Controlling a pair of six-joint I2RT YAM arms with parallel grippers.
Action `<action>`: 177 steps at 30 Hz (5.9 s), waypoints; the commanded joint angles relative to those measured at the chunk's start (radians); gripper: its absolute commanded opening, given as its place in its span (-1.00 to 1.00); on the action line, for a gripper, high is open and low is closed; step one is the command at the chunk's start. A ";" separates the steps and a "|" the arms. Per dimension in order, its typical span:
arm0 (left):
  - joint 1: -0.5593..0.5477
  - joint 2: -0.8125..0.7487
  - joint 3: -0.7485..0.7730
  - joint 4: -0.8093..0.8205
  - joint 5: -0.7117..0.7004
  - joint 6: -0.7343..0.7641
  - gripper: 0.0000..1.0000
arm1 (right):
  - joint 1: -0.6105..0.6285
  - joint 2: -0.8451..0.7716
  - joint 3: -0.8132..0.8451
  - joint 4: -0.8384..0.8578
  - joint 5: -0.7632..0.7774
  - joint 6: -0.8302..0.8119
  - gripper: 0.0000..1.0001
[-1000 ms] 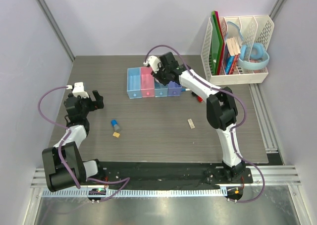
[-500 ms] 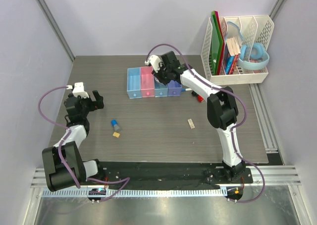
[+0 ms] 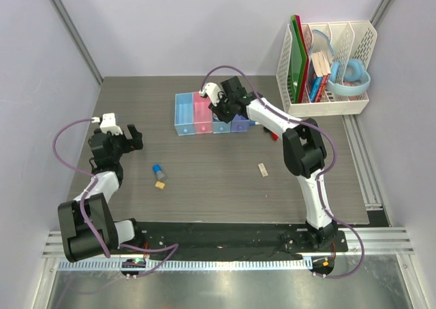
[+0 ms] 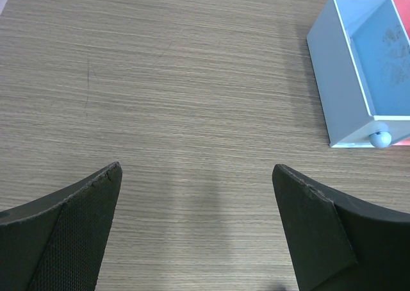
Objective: Sort the stationery into containers
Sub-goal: Place the stapler at the center of the board, then pick up the stationery from the center of the board.
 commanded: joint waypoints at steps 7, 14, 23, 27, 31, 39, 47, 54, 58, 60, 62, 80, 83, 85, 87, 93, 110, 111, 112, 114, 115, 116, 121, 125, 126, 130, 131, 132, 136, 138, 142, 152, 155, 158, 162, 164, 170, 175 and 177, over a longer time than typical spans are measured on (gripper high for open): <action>0.007 0.004 0.024 0.033 0.010 -0.002 1.00 | 0.008 0.028 0.014 0.039 -0.014 0.001 -0.67; 0.007 0.005 0.025 0.037 0.015 -0.004 0.99 | 0.006 0.028 0.015 0.039 -0.003 0.000 -0.25; 0.009 0.004 0.021 0.040 0.017 -0.004 1.00 | 0.008 0.017 0.017 0.039 0.011 -0.002 -0.15; 0.007 0.004 0.021 0.040 0.026 0.001 0.99 | 0.008 -0.022 0.015 0.039 0.029 -0.003 -0.15; 0.007 0.004 0.022 0.035 0.049 0.008 1.00 | 0.008 -0.094 0.015 0.038 0.082 -0.009 -0.14; 0.007 0.013 0.117 -0.168 0.260 0.035 1.00 | 0.006 -0.283 -0.061 -0.016 0.148 0.023 -0.03; -0.037 0.059 0.306 -0.482 0.486 0.083 1.00 | -0.009 -0.447 -0.330 0.019 0.294 -0.012 0.30; -0.078 -0.005 0.311 -0.689 0.483 0.315 1.00 | -0.113 -0.520 -0.485 0.062 0.277 -0.032 0.32; -0.083 -0.032 0.306 -0.732 0.510 0.344 1.00 | -0.178 -0.488 -0.497 0.068 0.254 -0.045 0.32; -0.088 -0.048 0.300 -0.746 0.521 0.352 0.99 | -0.213 -0.480 -0.497 0.068 0.239 -0.052 0.32; -0.088 -0.078 0.288 -0.747 0.529 0.358 1.00 | -0.238 -0.477 -0.511 0.067 0.221 -0.055 0.32; -0.088 -0.142 0.240 -0.743 0.537 0.375 0.99 | -0.396 -0.535 -0.743 0.148 -0.098 -0.106 0.18; -0.088 -0.153 0.235 -0.741 0.529 0.372 1.00 | -0.406 -0.524 -0.756 0.159 -0.123 -0.124 0.18; -0.088 -0.159 0.234 -0.741 0.523 0.371 1.00 | -0.422 -0.515 -0.766 0.174 -0.134 -0.131 0.17; -0.088 -0.159 0.232 -0.743 0.521 0.374 1.00 | -0.437 -0.509 -0.769 0.182 -0.161 -0.131 0.17; -0.089 -0.162 0.232 -0.743 0.503 0.372 1.00 | -0.443 -0.492 -0.778 0.209 -0.183 -0.137 0.16; -0.086 -0.164 0.223 -0.741 0.485 0.383 1.00 | -0.466 -0.394 -0.780 0.300 -0.201 -0.117 0.08; -0.086 -0.162 0.225 -0.741 0.486 0.383 1.00 | -0.465 -0.392 -0.778 0.303 -0.198 -0.114 0.07; -0.088 -0.160 0.225 -0.738 0.485 0.381 0.99 | -0.466 -0.394 -0.780 0.306 -0.203 -0.112 0.05; -0.088 -0.156 0.223 -0.737 0.488 0.381 1.00 | -0.469 -0.394 -0.784 0.317 -0.201 -0.109 0.03; -0.088 -0.154 0.223 -0.735 0.488 0.381 1.00 | -0.469 -0.392 -0.781 0.317 -0.198 -0.108 0.01; -0.088 -0.154 0.223 -0.737 0.488 0.380 1.00 | -0.468 -0.391 -0.780 0.317 -0.197 -0.105 0.01; -0.088 -0.156 0.219 -0.731 0.485 0.381 1.00 | -0.468 -0.389 -0.776 0.318 -0.210 -0.094 -0.02; -0.089 -0.162 0.216 -0.727 0.483 0.380 1.00 | -0.469 -0.383 -0.772 0.318 -0.212 -0.086 -0.15; -0.086 -0.162 0.216 -0.727 0.481 0.380 1.00 | -0.468 -0.383 -0.772 0.318 -0.209 -0.086 -0.18; -0.089 -0.163 0.212 -0.724 0.483 0.380 1.00 | -0.468 -0.394 -0.776 0.317 -0.200 -0.080 -0.25; -0.086 -0.160 0.212 -0.723 0.483 0.381 0.99 | -0.469 -0.397 -0.781 0.314 -0.197 -0.080 -0.26; -0.089 -0.160 0.211 -0.721 0.483 0.381 0.99 | -0.468 -0.411 -0.783 0.311 -0.195 -0.077 -0.27; -0.088 -0.159 0.209 -0.720 0.488 0.380 1.00 | -0.469 -0.460 -0.784 0.282 -0.194 -0.075 -0.27; -0.088 -0.160 0.209 -0.720 0.489 0.377 0.99 | -0.468 -0.487 -0.786 0.262 -0.194 -0.077 -0.27; -0.088 -0.159 0.212 -0.718 0.492 0.377 0.99 | -0.468 -0.573 -0.792 0.226 -0.197 -0.077 -0.27; -0.092 -0.157 0.240 -0.773 0.589 0.432 1.00 | -0.431 -0.757 -0.775 0.039 -0.220 -0.131 -0.28; -0.112 -0.150 0.304 -0.813 0.632 0.458 1.00 | -0.373 -0.808 -0.773 0.001 -0.217 -0.147 -0.28; -0.164 -0.133 0.373 -0.826 0.629 0.447 0.99 | -0.281 -0.828 -0.764 -0.024 -0.200 -0.140 -0.28; -0.267 -0.102 0.456 -0.829 0.581 0.421 1.00 | -0.155 -0.825 -0.741 -0.041 -0.172 -0.112 -0.28; -0.342 -0.078 0.497 -0.820 0.570 0.404 1.00 | -0.089 -0.817 -0.732 -0.048 -0.166 -0.094 -0.28; -0.417 -0.001 0.571 -0.754 0.577 0.312 0.99 | 0.018 -0.794 -0.686 -0.050 -0.161 -0.059 -0.28; -0.468 0.071 0.610 -0.731 0.592 0.268 1.00 | 0.081 -0.780 -0.655 -0.048 -0.155 -0.037 -0.28; -0.491 0.097 0.619 -0.731 0.609 0.266 1.00 | 0.104 -0.777 -0.648 -0.044 -0.144 -0.034 -0.28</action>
